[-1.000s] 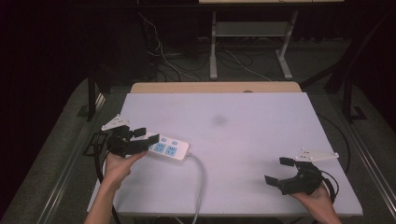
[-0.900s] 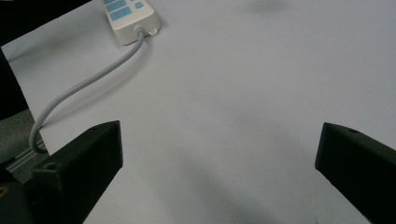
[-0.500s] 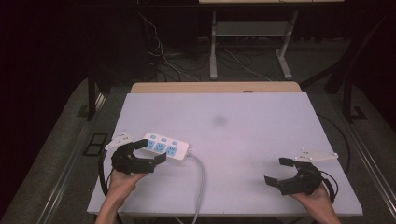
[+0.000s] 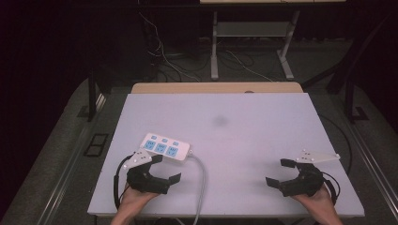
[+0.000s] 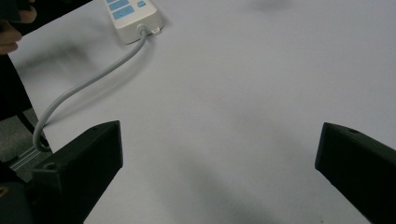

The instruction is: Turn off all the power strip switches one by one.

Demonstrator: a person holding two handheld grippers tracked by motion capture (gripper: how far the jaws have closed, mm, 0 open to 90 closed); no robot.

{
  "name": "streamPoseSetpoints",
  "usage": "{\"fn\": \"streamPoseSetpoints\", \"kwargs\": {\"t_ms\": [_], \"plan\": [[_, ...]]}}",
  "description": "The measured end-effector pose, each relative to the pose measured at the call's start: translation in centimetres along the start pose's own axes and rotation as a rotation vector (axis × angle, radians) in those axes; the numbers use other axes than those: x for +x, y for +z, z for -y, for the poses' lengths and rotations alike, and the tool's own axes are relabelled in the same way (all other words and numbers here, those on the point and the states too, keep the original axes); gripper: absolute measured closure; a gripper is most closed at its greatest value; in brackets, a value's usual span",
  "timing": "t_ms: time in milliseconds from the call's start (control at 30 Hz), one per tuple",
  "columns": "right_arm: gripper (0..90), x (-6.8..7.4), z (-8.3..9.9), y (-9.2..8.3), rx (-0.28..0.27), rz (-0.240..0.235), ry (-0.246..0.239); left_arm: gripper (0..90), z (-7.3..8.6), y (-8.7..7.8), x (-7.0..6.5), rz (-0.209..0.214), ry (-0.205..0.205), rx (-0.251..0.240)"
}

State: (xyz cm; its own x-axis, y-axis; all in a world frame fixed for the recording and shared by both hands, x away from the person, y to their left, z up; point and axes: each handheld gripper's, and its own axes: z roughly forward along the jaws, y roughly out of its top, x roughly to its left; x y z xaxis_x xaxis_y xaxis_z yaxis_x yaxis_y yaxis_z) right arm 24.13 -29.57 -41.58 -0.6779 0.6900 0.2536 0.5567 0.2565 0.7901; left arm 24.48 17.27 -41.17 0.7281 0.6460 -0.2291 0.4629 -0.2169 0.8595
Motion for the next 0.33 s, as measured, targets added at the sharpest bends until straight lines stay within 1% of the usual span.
{"fn": "streamPoseSetpoints", "kwargs": {"t_ms": [67, 100, 167, 333], "plan": [[0.7, 0.0, 0.0, 0.0, 0.000, -0.001, 0.001, 0.0, 0.4, 0.3, -0.1, 0.011, -0.003, 0.003], [0.7, 0.0, 0.0, 0.0, 0.000, -0.002, 0.001, 0.0, 0.5, 0.5, 0.0, 0.014, 0.003, 0.016], [0.7, 0.1, 0.0, 0.0, -0.001, -0.004, 0.001, 0.0, 0.7, 0.9, 0.0, 0.012, 0.008, 0.033], [0.7, 0.2, 0.0, 0.0, 0.000, -0.008, -0.002, 0.0, 1.0, 1.2, 0.2, 0.008, 0.000, 0.042]]}}
